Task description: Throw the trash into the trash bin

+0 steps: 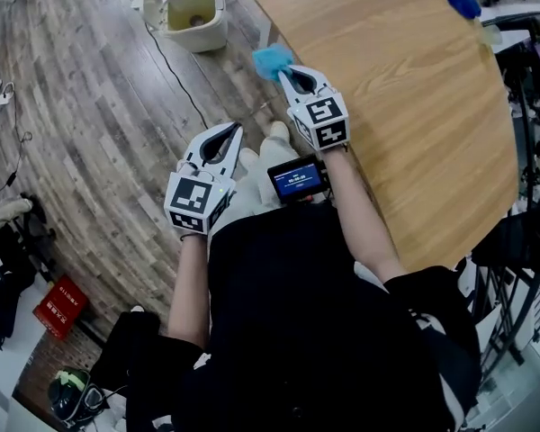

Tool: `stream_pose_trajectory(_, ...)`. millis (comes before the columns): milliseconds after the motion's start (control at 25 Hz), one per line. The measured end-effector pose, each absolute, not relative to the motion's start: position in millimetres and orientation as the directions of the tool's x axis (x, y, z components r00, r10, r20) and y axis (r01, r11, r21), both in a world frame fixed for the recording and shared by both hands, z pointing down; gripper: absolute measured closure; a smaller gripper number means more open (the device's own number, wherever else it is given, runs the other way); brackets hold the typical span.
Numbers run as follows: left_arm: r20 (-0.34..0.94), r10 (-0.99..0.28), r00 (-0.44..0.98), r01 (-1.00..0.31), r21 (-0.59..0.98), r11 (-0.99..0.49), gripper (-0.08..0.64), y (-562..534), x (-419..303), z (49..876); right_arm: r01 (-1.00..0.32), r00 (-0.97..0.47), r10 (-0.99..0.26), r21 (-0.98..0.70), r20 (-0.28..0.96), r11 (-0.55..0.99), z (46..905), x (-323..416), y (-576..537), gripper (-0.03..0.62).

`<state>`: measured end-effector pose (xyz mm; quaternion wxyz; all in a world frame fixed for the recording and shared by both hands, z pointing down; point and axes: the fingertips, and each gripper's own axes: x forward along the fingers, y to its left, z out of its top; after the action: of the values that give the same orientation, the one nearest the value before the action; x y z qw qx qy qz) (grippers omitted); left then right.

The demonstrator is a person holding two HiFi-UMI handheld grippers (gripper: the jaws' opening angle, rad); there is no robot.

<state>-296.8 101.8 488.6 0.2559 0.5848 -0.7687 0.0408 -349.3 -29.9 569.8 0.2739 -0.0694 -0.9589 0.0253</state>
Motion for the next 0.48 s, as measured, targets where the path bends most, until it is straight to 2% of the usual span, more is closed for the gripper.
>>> stream_pose_trajectory(280,0.496,-0.858,-0.134,-0.933,0.229,0.278,0.552,86,-351,526,0.196,-0.808,0.23,-0.121,0.543,0.973,606,-448,-19,0.584)
stream_pose_trajectory(480,0.562,-0.81,-0.166,-0.902,0.245,0.355,0.552,77,-476,580,0.25,-0.771,0.316,-0.193,0.553,0.949,674,-568,-11,0.584)
